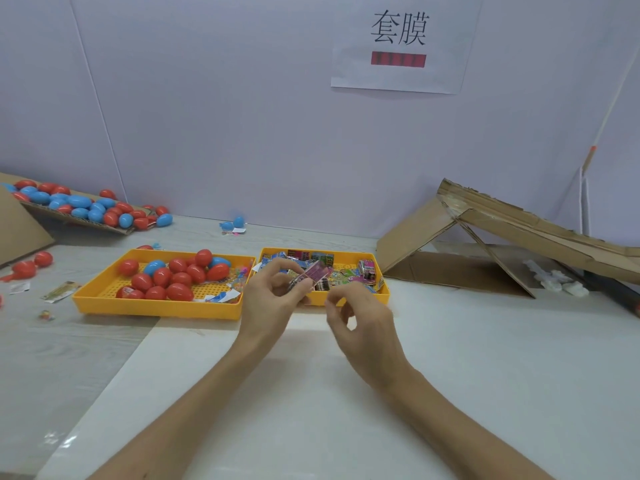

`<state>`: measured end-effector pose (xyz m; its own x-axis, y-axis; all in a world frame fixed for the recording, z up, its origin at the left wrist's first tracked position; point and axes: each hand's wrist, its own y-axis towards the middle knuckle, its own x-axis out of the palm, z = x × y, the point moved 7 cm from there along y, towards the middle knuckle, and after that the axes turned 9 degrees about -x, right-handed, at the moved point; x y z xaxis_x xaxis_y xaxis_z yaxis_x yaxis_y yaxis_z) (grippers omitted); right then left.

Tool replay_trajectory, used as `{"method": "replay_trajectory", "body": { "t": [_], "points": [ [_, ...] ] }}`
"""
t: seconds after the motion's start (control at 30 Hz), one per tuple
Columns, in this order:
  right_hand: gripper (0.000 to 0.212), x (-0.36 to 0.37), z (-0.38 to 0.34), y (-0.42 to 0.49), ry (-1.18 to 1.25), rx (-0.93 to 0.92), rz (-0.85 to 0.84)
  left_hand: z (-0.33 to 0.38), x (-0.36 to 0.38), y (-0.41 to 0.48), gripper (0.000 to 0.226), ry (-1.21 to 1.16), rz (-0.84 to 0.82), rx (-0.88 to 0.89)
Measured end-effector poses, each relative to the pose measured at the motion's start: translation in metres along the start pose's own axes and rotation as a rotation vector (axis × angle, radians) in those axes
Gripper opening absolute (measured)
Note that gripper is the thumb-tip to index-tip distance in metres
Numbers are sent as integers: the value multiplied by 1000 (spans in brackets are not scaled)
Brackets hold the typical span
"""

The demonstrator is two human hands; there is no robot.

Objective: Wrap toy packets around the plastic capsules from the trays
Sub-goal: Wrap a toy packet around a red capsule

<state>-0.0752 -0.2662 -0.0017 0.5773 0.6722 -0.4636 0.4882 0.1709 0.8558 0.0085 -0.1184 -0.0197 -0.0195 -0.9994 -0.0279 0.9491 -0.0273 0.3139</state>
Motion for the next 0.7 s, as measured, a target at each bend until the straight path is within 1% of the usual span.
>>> {"method": "replay_trajectory", "body": {
  "t": [0.07, 0.17, 0.37, 0.47, 0.6, 0.7],
  "points": [
    [15, -6, 12, 0, 3, 50, 41, 0, 6, -2, 15, -28, -42, -14],
    [17, -11, 24, -1, -3, 83, 50, 2, 17, -7, 14, 9, -109, 18],
    [13, -10, 23, 0, -13, 22, 23, 1, 23, -12, 15, 37, -153, 27],
    [10, -9, 23, 0, -24, 12, -7, -2, 24, -12, 16, 59, -161, 19],
    [10, -4, 27, -1, 0, 66, -55, -4, 25, -12, 16, 72, -170, 4],
    [9, 1, 27, -2, -33, 102, -121, -7, 26, -11, 15, 41, -183, -37]
  ]
}}
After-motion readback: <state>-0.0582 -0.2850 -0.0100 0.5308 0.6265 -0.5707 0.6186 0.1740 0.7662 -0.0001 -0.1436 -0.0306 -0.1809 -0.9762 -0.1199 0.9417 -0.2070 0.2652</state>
